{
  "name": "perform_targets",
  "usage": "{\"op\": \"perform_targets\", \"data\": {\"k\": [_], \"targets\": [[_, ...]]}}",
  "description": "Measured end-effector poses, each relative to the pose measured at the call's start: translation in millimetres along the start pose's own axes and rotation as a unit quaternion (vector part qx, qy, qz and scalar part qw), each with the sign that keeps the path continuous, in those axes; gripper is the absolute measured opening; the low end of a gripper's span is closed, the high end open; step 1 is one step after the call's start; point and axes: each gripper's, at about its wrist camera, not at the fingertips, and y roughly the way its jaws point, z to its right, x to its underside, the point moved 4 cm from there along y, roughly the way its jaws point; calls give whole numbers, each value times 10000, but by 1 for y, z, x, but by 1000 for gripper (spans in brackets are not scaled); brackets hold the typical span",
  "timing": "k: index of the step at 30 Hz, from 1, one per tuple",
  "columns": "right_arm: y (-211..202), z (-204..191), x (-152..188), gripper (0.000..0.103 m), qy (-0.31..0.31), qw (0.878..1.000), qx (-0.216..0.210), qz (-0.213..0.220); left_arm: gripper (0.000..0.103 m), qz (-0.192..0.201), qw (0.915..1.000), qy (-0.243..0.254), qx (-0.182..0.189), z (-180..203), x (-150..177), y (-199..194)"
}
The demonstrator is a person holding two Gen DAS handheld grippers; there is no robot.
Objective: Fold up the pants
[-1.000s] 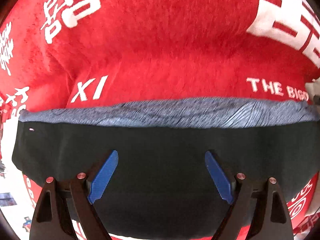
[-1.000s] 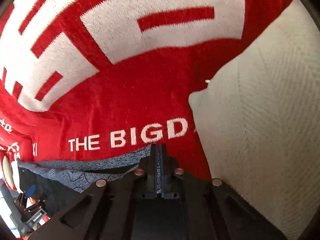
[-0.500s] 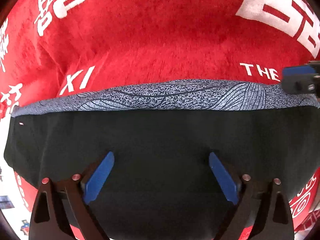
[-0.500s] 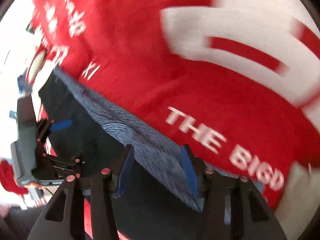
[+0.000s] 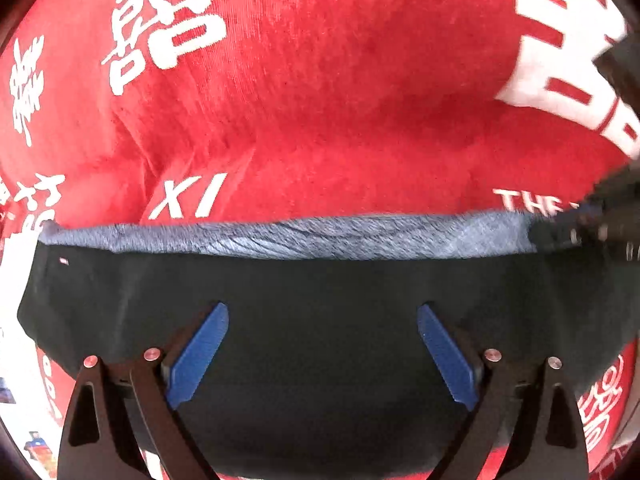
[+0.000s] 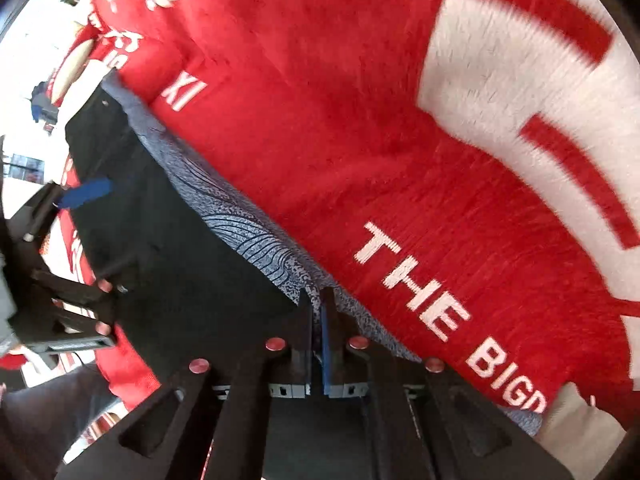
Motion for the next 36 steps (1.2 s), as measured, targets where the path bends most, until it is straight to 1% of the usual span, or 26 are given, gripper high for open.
{"op": "perform_targets", "data": {"k": [1, 2, 3, 5, 6, 7, 8, 9, 10, 11, 12, 13, 14, 15, 16, 17, 18, 19, 21, 22, 24, 26, 28, 31, 34, 36], "targets": [[6, 3, 3, 11, 107, 9998, 101, -105, 97, -104, 9999, 3, -47, -2, -3, 6], [7, 3, 6, 13, 214, 9995, 216, -69, 97, -150, 9999, -17, -80, -5, -6, 10], [1, 4, 10, 17, 340, 9990, 279, 69, 97, -104, 9999, -44, -116, -10, -10, 13], [-25, 11, 24, 19, 823, 9934, 461, 655, 97, -1, 9997, -38, -227, -17, -15, 14], [-39, 20, 35, 19, 1183, 9872, 521, 937, 97, -3, 9995, -51, -309, -23, -17, 20], [-46, 30, 47, 19, 1524, 9809, 529, 1086, 97, -37, 9994, -71, -340, -27, -18, 25], [-47, 41, 58, 19, 1862, 9746, 531, 1126, 97, -121, 9992, -102, -357, -31, -17, 34], [-45, 56, 73, 19, 2191, 9682, 565, 1062, 103, -191, 9992, -169, -321, -35, -16, 42], [-36, 76, 92, 19, 2547, 9602, 778, 845, 103, -161, 9989, -349, -273, -43, -17, 48], [-27, 94, 109, 18, 2816, 9510, 1105, 644, 103, -166, 9985, -486, -187, -49, -20, 50], [-27, 105, 119, 14, 2985, 9448, 1081, 807, 103, -264, 9979, -558, -195, -56, -24, 53], [-35, 114, 128, 14, 3199, 9370, 889, 1086, 103, -249, 9971, -638, -334, -65, -28, 52], [-43, 117, 134, 15, 3339, 9303, 1028, 1120, 103, -180, 9960, -694, -526, -74, -32, 50], [-50, 114, 137, 21, 3400, 9256, 1166, 1189, 103, -127, 9949, -729, -690, -85, -36, 47], [-59, 109, 141, 30, 3412, 9229, 1240, 1284, 103, -106, 9944, -762, -728, -93, -38, 45], [-64, 102, 144, 35, 3404, 9217, 1287, 1342, 103, -108, 9941, -804, -719, -102, -39, 44], [-71, 91, 147, 44, 3357, 9217, 1259, 1478, 103, -138, 9939, -811, -734, -107, -39, 45], [-73, 80, 148, 48, 3306, 9224, 1214, 1588, 103, -181, 9938, -770, -787, -109, -37, 47], [-74, 62, 154, 49, 3265, 9228, 1186, 1668, 103, -339, 9930, -547, -991, -113, -35, 60], [-72, 52, 159, 49, 3305, 9226, 1099, 1656, 103, -330, 9933, -510, -983, -114, -34, 64], [-69, 38, 168, 49, 3458, 9201, 870, 1621, 103, -228, 9930, -636, -967, -126, -37, 69], [-64, 26, 178, 49, 3632, 9160, 610, 1589, 103, -301, 9879, -839, -1271, -147, -42, 73], [-62, 12, 187, 50, 3752, 9120, 487, 1585, 103, -376, 9809, -1075, -1577, -177, -46, 78], [-60, -6, 198, 50, 3910, 9054, 186, 1641, 103, -579, 9734, -1321, -1782, -220, -41, 78], [-61, -22, 200, 51, 4005, 8989, -305, 1751, 103, -576, 9731, -1055, -1965, -248, -29, 66], [-59, -41, 194, 51, 3983, 8975, -557, 1808, 103, -598, 9755, -964, -1884, -265, -19, 59]]}}
